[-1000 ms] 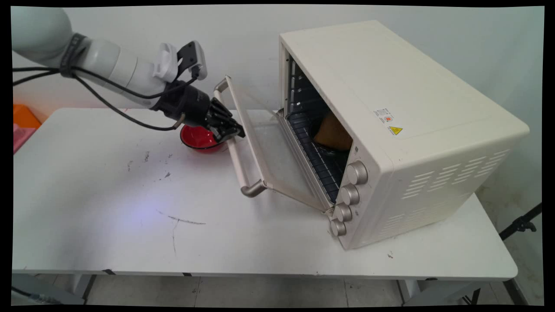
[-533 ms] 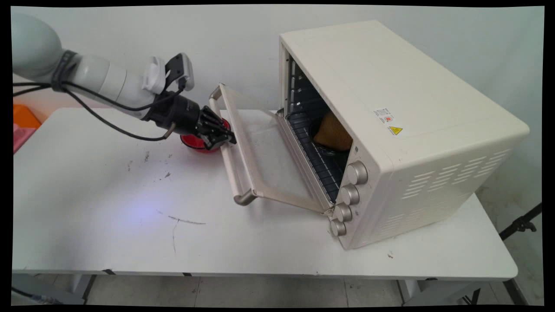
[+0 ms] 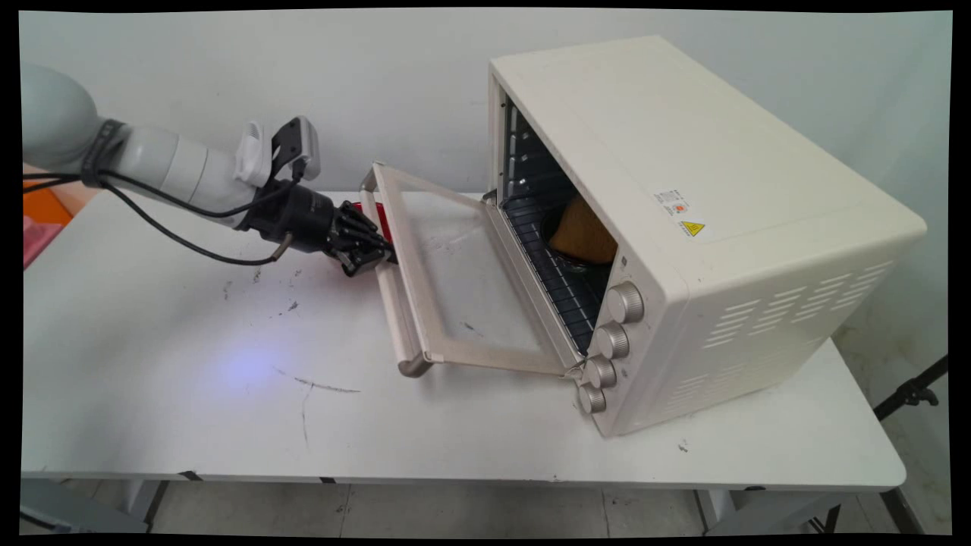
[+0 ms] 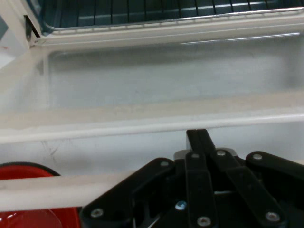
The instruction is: Open the oven
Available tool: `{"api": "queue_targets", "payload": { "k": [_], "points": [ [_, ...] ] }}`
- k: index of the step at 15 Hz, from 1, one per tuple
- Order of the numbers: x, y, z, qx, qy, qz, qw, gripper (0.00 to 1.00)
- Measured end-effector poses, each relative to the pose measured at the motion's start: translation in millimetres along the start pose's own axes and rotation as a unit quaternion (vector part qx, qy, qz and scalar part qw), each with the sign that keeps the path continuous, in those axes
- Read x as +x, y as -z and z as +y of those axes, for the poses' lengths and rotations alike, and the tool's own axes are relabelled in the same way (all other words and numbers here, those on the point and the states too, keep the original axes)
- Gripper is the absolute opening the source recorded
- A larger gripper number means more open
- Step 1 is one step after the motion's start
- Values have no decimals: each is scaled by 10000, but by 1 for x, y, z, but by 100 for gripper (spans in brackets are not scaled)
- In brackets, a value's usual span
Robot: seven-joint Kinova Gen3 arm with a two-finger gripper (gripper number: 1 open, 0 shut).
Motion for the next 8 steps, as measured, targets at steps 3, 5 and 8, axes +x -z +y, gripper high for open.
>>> {"api": "queue_targets", "payload": {
  "k": [3, 5, 8],
  "points": [
    [-11, 0, -3, -29, 10, 52, 10000, 0],
    [-16, 1, -4, -55, 4, 84, 9999, 0],
    [-22, 7, -5, -91, -9, 124, 9999, 0]
  ]
}}
